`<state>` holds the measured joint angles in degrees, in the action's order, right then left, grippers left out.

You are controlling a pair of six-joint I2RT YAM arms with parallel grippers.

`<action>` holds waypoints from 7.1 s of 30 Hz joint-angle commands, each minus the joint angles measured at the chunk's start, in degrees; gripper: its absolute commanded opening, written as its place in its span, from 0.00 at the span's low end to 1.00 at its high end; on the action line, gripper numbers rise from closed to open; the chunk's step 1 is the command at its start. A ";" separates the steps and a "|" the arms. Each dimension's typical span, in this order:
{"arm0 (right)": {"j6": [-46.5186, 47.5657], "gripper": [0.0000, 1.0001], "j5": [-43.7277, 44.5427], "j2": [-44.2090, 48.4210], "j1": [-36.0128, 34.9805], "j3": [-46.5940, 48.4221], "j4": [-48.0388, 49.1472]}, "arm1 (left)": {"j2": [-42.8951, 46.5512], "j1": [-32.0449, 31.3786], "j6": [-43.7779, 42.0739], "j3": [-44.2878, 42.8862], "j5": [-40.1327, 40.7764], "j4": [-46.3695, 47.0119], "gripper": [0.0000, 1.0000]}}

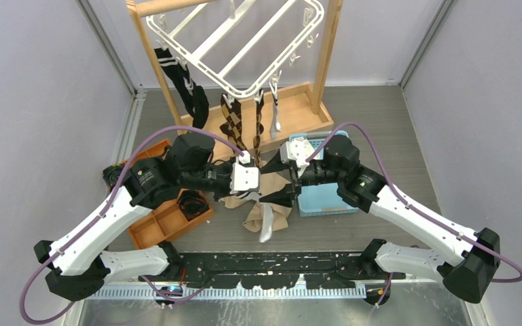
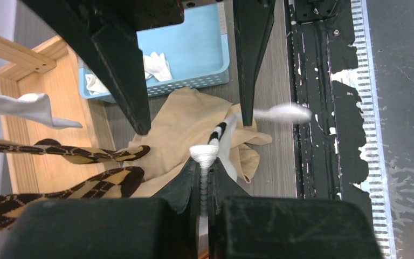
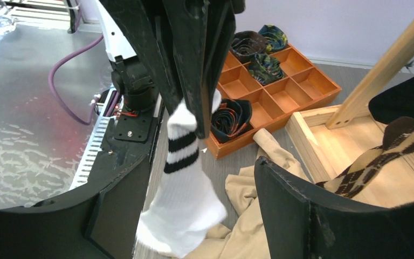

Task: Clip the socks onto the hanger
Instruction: Pick up the sock from the bin.

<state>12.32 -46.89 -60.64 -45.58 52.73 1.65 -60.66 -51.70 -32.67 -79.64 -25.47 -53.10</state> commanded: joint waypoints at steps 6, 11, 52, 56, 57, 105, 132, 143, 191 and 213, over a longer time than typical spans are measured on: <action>-0.13 0.73 3.91 -4.22 -3.45 4.75 -0.46 | -0.86 -0.91 -1.72 -2.80 2.60 3.38 0.00; 0.27 0.73 7.76 -4.78 -4.24 5.30 -1.21 | -1.12 -0.94 0.88 -2.71 4.52 4.04 0.00; 8.11 0.01 6.39 3.85 -5.39 -1.71 -0.24 | 37.90 -0.85 47.93 50.13 12.37 68.58 0.65; 6.76 0.01 6.55 3.83 -5.33 -2.09 1.83 | 35.10 -0.81 47.96 50.79 12.36 72.70 0.53; 6.49 0.01 6.56 3.67 -5.36 -2.07 1.90 | 34.48 -0.81 47.91 50.90 12.32 73.76 0.51; 0.27 0.57 10.57 6.20 -5.26 -4.38 9.02 | 28.59 -0.84 31.18 42.81 10.53 60.91 0.00; 8.39 0.01 8.93 4.42 -5.30 0.65 0.90 | 28.65 -0.85 32.37 43.18 13.23 60.24 0.01; 14.14 0.01 6.09 4.37 -5.30 2.20 -1.21 | 31.62 -0.79 36.25 44.89 11.10 58.56 0.00; 42.05 0.01 -0.42 3.98 -5.91 5.89 -16.57 | 29.99 -0.77 79.77 52.67 15.82 72.45 0.41; 12.67 0.61 10.99 11.19 -6.09 -4.27 1.77 | 31.30 -0.77 53.60 49.32 11.85 65.88 0.00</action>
<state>34.04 -39.64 -51.53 -51.33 49.93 -4.40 -29.34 -52.49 26.70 -28.10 -12.29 11.66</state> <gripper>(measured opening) 0.606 0.025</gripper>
